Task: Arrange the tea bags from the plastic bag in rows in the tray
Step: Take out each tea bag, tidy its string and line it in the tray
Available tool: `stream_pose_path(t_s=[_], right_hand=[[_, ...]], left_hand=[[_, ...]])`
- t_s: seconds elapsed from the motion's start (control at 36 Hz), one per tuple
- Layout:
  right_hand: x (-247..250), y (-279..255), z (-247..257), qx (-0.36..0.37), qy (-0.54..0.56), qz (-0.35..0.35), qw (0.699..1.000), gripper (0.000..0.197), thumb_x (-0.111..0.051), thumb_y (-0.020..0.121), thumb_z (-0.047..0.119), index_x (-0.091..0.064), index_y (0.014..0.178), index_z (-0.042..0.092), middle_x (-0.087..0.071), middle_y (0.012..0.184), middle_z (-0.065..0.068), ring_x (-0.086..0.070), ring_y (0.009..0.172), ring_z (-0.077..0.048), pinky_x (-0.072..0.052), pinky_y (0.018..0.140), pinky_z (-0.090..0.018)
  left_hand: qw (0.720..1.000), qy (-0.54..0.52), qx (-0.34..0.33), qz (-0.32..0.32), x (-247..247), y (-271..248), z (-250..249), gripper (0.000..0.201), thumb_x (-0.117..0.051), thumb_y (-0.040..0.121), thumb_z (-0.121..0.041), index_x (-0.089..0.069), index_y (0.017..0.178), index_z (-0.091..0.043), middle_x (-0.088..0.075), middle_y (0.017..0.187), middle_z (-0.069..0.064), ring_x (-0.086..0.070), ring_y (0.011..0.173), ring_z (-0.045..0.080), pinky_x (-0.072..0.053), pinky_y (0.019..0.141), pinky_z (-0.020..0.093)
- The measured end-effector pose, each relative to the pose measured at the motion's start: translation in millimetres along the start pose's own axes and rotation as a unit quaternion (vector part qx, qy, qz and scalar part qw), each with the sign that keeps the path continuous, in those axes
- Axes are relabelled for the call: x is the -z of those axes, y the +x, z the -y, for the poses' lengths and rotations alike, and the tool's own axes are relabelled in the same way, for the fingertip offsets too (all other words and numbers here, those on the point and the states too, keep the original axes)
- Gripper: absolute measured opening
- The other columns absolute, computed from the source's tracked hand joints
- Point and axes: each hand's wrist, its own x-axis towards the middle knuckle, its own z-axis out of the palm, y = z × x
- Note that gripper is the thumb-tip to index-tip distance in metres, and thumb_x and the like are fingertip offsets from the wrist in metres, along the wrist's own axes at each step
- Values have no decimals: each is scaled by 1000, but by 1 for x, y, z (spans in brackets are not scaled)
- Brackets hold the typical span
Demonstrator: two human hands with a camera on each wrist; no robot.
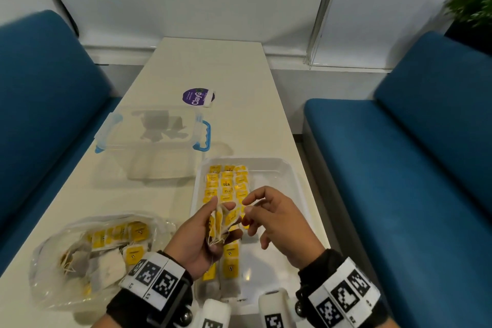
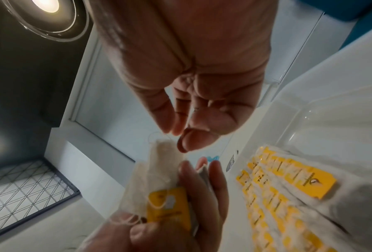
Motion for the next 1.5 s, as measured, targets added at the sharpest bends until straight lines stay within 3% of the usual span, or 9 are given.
stream_pose_path(t_s=[0.08,0.33,0.58,0.81,0.92,1.0,1.31,1.39,1.5], right_hand=[[-7,0,-3,8,-24,-7,1000,18,-67,85,22,-57,93,10,-62,67,-5,-56,55,-13,-38,38,-22],[-8,5,-7,81,-47,-61,994,29,-61,82,-3,-53,93,23,-56,76,4,-55,71,-5,-45,62,-22],[3,4,0,124,116,-58,984,31,-49,89,-10,-51,98,19,-54,87,-3,-60,70,-8,-52,58,-24],[7,12,-3,92,277,-46,955,24,-45,90,-11,-49,85,12,-55,86,-8,-63,78,-24,-55,62,-32],[4,14,-5,95,241,-47,965,27,-45,88,-15,-48,81,11,-57,86,-8,-63,76,-20,-55,64,-31],[3,14,-7,95,210,-50,972,28,-46,87,-16,-48,79,11,-57,84,-8,-62,70,-15,-54,61,-28],[6,13,-12,56,137,-32,988,45,-70,73,-9,-45,102,15,-57,75,-3,-60,66,-13,-52,57,-26],[5,9,-16,38,137,-18,990,47,-71,70,-13,-44,99,12,-56,73,-5,-60,63,-12,-53,53,-26],[1,5,-23,44,146,-29,988,38,-67,72,-17,-45,92,7,-50,72,-7,-56,55,-10,-51,48,-25]], left_hand=[[1000,8,-7,-1,1,1,2,35,-50,88,-45,-63,97,-14,-69,72,8,-64,54,17,-27,29,10],[998,1,-61,4,0,-5,4,12,-64,67,-20,-64,77,-15,-65,59,3,-65,53,20,-38,37,14],[998,38,-54,-2,2,-6,2,24,-66,65,-26,-66,86,-14,-69,71,5,-64,52,17,-27,32,10],[966,178,-181,38,-6,-12,-6,28,-59,70,-29,-62,84,-5,-62,81,11,-60,48,14,-33,35,14],[940,239,-241,36,-7,-8,-8,41,-83,56,-40,-71,79,-9,-61,78,17,-57,56,21,-47,54,25],[927,271,-259,9,-4,-4,-7,48,-79,42,-47,-74,74,-13,-64,73,12,-55,63,23,-44,67,36],[938,258,-230,-17,5,4,-4,28,-81,60,-27,-64,67,-6,-50,66,15,-48,69,27,-42,60,29],[946,239,-216,-22,3,3,-3,23,-70,63,-25,-61,67,-4,-51,61,13,-50,67,26,-41,44,18],[950,243,-196,-16,2,1,0,22,-70,63,-25,-57,63,-7,-51,66,13,-50,70,26,-40,46,19]])
